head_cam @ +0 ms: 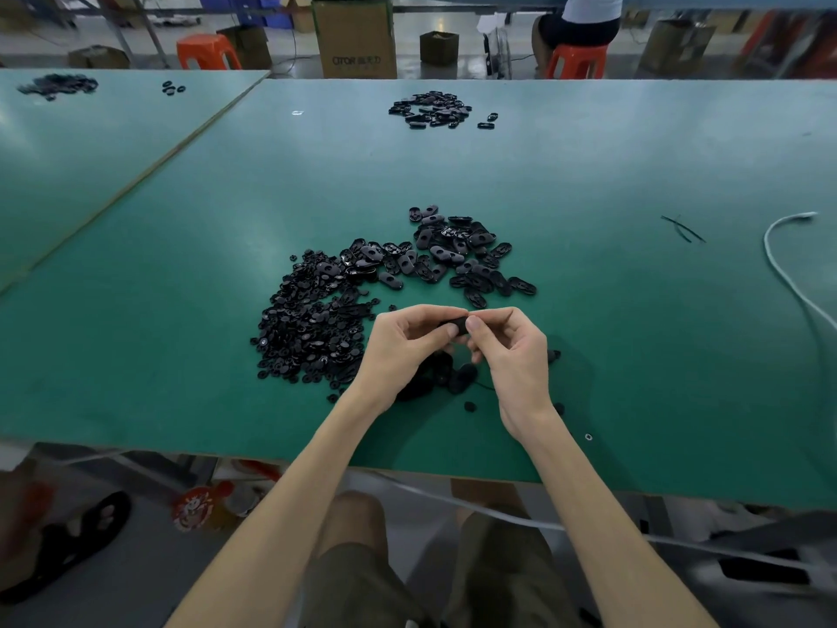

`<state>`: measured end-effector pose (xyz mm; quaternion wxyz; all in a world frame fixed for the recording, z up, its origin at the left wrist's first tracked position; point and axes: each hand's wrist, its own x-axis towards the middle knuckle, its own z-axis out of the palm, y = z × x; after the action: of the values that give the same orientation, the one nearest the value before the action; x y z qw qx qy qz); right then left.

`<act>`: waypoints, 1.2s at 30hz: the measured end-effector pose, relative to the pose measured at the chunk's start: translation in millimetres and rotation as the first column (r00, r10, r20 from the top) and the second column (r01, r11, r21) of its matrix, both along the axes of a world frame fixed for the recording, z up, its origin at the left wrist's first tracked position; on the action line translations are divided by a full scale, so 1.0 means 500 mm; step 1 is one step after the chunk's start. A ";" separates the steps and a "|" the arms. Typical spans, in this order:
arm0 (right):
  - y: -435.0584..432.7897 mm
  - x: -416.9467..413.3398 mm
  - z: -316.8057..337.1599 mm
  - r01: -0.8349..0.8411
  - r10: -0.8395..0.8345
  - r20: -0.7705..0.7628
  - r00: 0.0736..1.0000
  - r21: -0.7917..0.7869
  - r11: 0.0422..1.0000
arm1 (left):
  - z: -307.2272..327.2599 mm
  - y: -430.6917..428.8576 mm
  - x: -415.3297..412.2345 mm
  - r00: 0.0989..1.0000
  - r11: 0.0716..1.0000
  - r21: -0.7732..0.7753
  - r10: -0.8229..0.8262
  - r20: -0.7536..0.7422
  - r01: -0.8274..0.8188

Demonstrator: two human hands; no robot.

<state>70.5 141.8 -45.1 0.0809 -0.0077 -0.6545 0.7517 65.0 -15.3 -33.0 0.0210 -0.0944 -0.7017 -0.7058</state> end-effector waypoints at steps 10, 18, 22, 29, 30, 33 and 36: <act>0.000 -0.003 0.000 0.005 -0.005 0.018 1.000 0.018 1.000 | 0.020 0.002 -0.009 1.000 0.992 -0.128 0.003 -0.023 -0.006; -0.006 0.000 0.003 -0.006 0.002 0.054 0.999 0.075 0.997 | 0.139 0.049 -0.093 0.992 0.921 -0.389 -0.079 -0.097 0.035; -0.005 0.004 0.007 -0.039 0.039 0.036 0.999 0.007 0.999 | 0.136 0.141 -0.135 0.980 0.847 -0.516 -0.187 -0.063 0.129; -0.003 0.005 0.011 0.011 -0.015 0.105 0.994 0.033 0.999 | 0.091 0.206 -0.175 0.979 0.779 -0.598 -0.199 0.047 0.188; -0.003 0.004 0.011 0.012 -0.017 0.114 0.993 0.044 0.999 | 0.087 0.204 -0.175 0.978 0.769 -0.609 -0.199 0.056 0.192; -0.003 0.004 0.012 0.000 -0.005 0.129 0.992 0.043 0.999 | 0.082 0.196 -0.174 0.984 0.790 -0.590 -0.171 0.055 0.170; -0.004 0.006 0.015 -0.027 0.023 0.115 0.993 0.029 0.999 | 0.083 0.189 -0.175 0.995 0.836 -0.542 -0.098 0.002 0.083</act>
<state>73.6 139.9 -37.3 0.0340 -0.0412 -0.6695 0.7409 -22.3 79.4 8.4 -0.0307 -0.1385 -0.8668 -0.4781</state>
